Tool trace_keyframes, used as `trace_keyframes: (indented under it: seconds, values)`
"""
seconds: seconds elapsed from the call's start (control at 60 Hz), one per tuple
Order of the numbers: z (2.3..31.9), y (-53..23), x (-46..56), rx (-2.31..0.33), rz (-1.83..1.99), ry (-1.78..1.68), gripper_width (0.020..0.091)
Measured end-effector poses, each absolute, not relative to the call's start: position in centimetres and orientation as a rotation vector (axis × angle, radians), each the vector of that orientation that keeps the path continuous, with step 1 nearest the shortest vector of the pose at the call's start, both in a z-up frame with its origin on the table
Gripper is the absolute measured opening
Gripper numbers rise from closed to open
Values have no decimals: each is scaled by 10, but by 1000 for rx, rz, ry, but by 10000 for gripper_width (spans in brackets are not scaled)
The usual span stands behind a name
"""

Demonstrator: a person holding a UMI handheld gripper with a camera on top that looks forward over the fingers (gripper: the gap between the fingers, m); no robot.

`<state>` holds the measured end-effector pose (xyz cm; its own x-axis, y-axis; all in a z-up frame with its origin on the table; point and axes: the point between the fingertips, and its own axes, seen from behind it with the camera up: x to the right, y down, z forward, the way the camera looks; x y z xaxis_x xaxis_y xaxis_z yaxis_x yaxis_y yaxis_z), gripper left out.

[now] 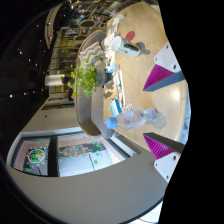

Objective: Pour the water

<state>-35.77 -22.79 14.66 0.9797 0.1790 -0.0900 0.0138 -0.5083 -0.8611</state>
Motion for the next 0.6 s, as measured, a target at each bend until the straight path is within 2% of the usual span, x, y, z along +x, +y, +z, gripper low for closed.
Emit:
trace_keyframes:
  seconds: [0.233,0.433,0.483,0.517,0.6]
  values:
    - [124,-141,-394,-2016,163,-107,839]
    - [81,-109,-405,-2048,162,-78,606]
    - [82,-106,-408,-2032,175,-84,516]
    - [83,-105,-408,-2025,167,-91,509]
    - [83,-102,-412,-2015,171,-118,428]
